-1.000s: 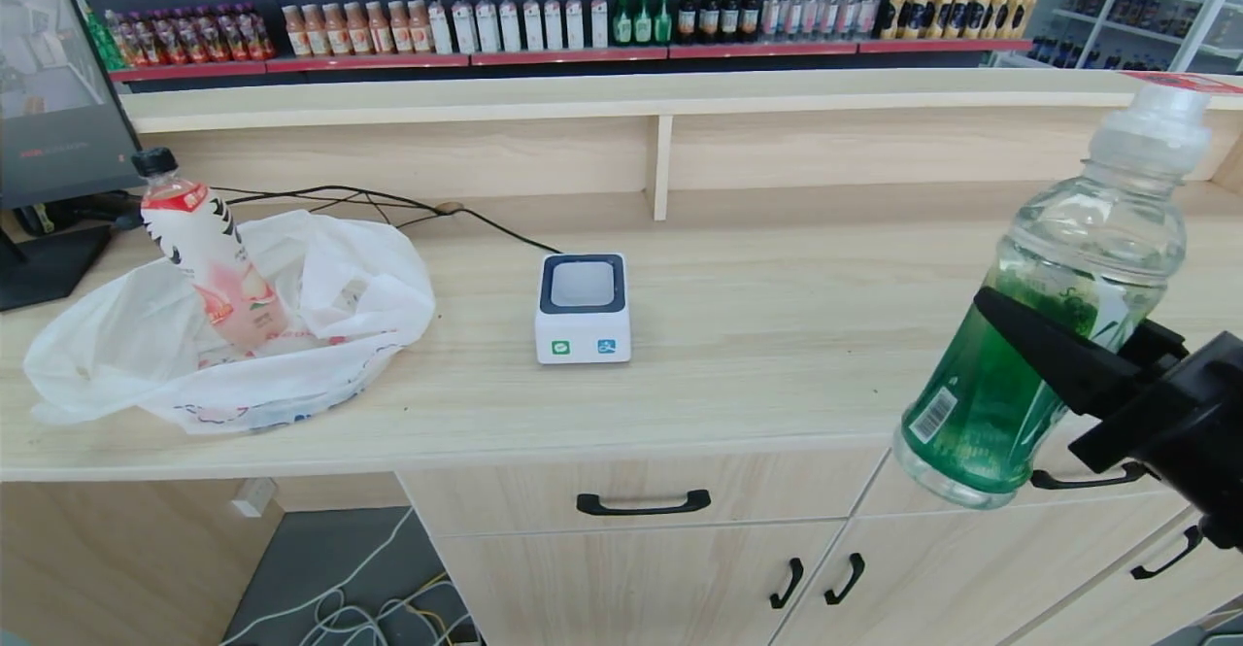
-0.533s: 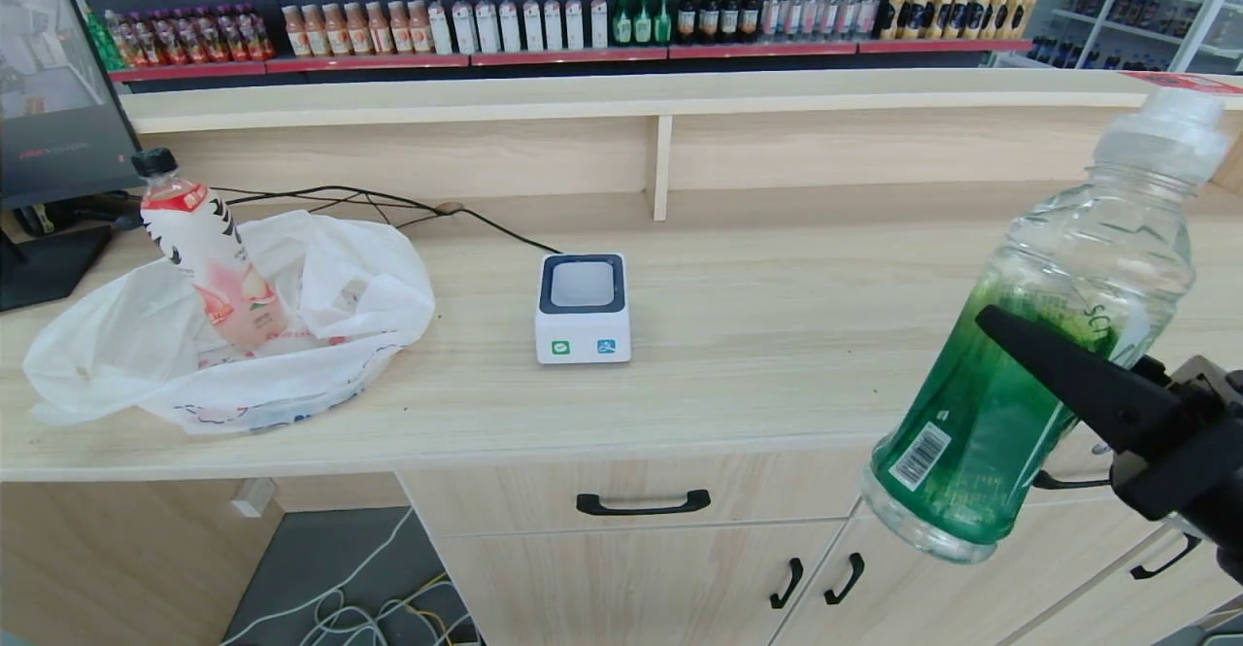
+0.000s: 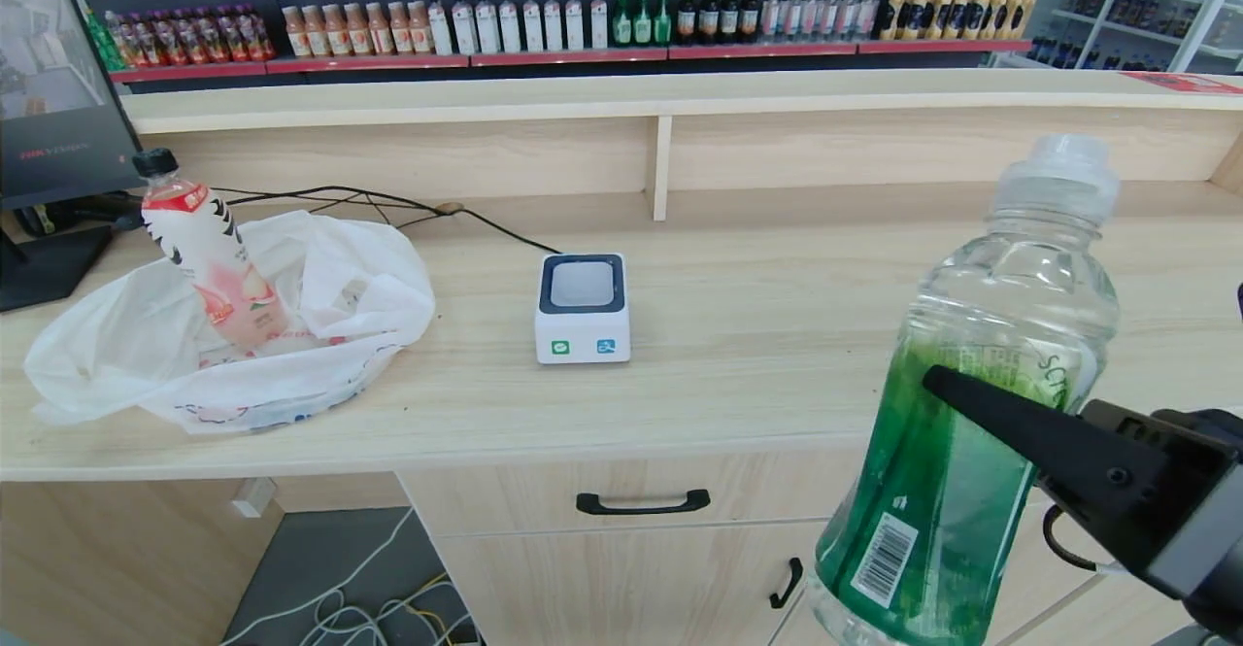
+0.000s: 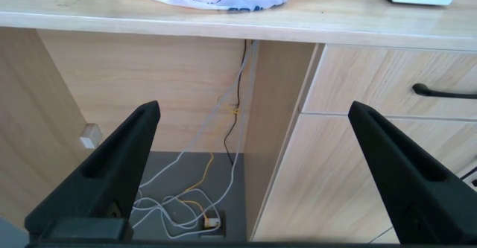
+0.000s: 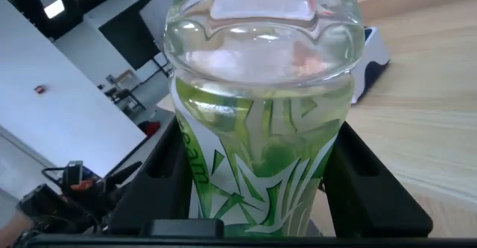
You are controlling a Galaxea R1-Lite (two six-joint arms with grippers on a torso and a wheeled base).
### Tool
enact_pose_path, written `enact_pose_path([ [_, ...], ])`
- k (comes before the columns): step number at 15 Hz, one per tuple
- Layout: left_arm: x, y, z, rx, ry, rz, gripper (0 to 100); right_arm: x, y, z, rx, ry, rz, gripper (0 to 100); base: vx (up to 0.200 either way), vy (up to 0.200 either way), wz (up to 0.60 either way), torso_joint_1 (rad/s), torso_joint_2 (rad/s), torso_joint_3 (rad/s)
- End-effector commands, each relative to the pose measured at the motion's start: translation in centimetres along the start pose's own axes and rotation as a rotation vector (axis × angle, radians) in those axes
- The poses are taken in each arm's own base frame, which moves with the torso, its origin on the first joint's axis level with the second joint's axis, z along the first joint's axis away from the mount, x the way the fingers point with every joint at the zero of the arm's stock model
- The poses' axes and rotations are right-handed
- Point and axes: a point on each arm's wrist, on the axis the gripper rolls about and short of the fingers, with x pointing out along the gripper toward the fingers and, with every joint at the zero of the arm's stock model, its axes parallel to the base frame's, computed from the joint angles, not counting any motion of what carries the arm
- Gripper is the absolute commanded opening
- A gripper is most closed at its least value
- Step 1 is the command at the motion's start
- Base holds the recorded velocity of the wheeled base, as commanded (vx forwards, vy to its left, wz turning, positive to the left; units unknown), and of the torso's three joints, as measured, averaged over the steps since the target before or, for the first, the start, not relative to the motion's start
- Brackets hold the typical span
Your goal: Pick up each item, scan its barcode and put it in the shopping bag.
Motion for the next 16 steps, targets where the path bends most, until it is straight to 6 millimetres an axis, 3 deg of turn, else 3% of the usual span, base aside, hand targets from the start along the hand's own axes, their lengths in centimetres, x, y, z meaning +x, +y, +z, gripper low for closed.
enact_pose_path([
  [1, 0.0, 0.0, 0.0, 0.0, 0.0, 0.0, 100, 1.4, -0.7, -0.8, 0.066, 0.053, 0.0, 0, 0.0, 0.0, 0.0, 0.0, 0.0, 0.0],
  [5, 0.0, 0.0, 0.0, 0.0, 0.0, 0.0, 100, 4.9, -1.6, -1.0, 0.26, -0.027, 0.099, 0, 0.0, 0.0, 0.0, 0.0, 0.0, 0.0],
  [8, 0.0, 0.0, 0.0, 0.0, 0.0, 0.0, 100, 6.0, -1.0, 0.0, 0.299, -0.062, 0.148, 0, 0.0, 0.0, 0.0, 0.0, 0.0, 0.0],
  [13, 0.0, 0.0, 0.0, 0.0, 0.0, 0.0, 100, 5.1, 1.2, 1.2, 0.393, -0.083, 0.24, 0, 0.0, 0.0, 0.0, 0.0, 0.0, 0.0],
  [16, 0.0, 0.0, 0.0, 0.0, 0.0, 0.0, 100, 3.5, 3.2, 1.2, 0.445, -0.06, 0.32, 0, 0.0, 0.0, 0.0, 0.0, 0.0, 0.0],
])
